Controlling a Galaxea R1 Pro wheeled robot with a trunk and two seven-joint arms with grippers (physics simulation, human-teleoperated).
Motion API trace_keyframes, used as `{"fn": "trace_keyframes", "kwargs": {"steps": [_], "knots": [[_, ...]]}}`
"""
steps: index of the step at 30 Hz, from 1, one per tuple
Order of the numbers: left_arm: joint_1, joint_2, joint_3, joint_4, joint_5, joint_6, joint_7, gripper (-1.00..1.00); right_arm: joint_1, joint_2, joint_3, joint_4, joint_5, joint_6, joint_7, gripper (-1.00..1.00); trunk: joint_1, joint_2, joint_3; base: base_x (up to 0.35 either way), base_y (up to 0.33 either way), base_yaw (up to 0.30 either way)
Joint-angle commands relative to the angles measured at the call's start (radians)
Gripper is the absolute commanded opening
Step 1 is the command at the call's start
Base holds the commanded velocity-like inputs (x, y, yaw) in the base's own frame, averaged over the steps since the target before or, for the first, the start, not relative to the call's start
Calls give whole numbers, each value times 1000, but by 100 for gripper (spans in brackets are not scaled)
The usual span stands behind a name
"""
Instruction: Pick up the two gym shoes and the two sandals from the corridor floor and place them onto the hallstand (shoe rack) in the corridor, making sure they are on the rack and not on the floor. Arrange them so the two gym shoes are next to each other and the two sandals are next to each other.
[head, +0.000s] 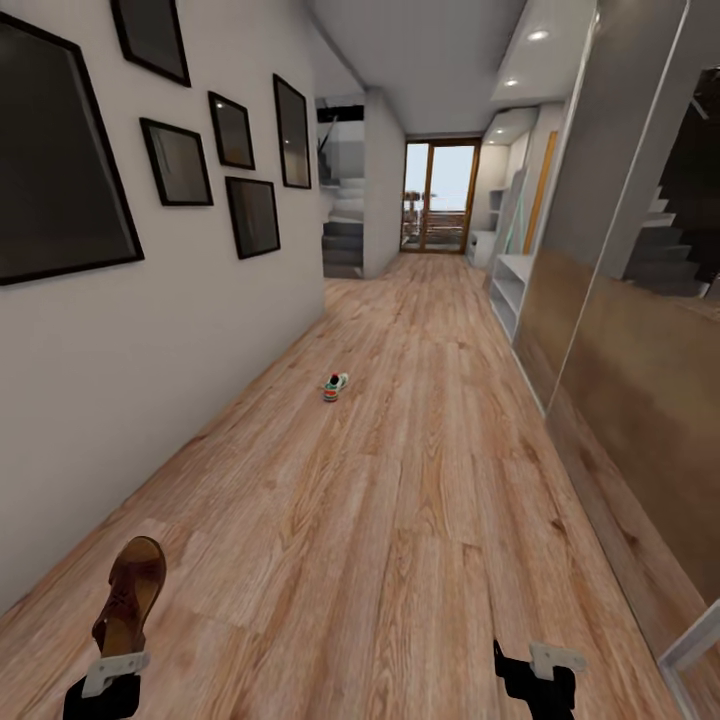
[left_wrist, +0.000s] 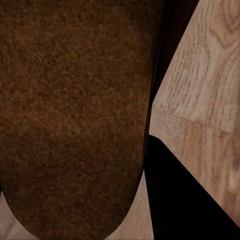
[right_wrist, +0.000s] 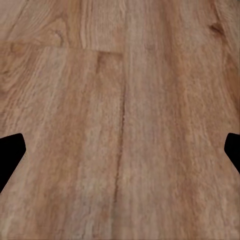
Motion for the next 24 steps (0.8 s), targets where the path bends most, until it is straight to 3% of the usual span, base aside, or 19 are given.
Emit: {"fn": "trace_keyframes", "kwargs": {"steps": [1, 7, 24], "knots": [[-1, 0, 9, 0, -9, -3, -6, -100, -1, 1, -5, 1, 10, -4, -1, 100, -1, 0, 3, 0, 0, 0], [-1, 0, 9, 0, -8, -3, -6, -100, -1, 1, -5, 1, 10, -3, -1, 100, -3, 1, 26, 0, 0, 0], [-1, 0, 9, 0, -9, -3, -6, -100, -1, 3, -5, -1, 10, -3, 1, 100, -68, 120, 80, 0, 0, 0]]}}
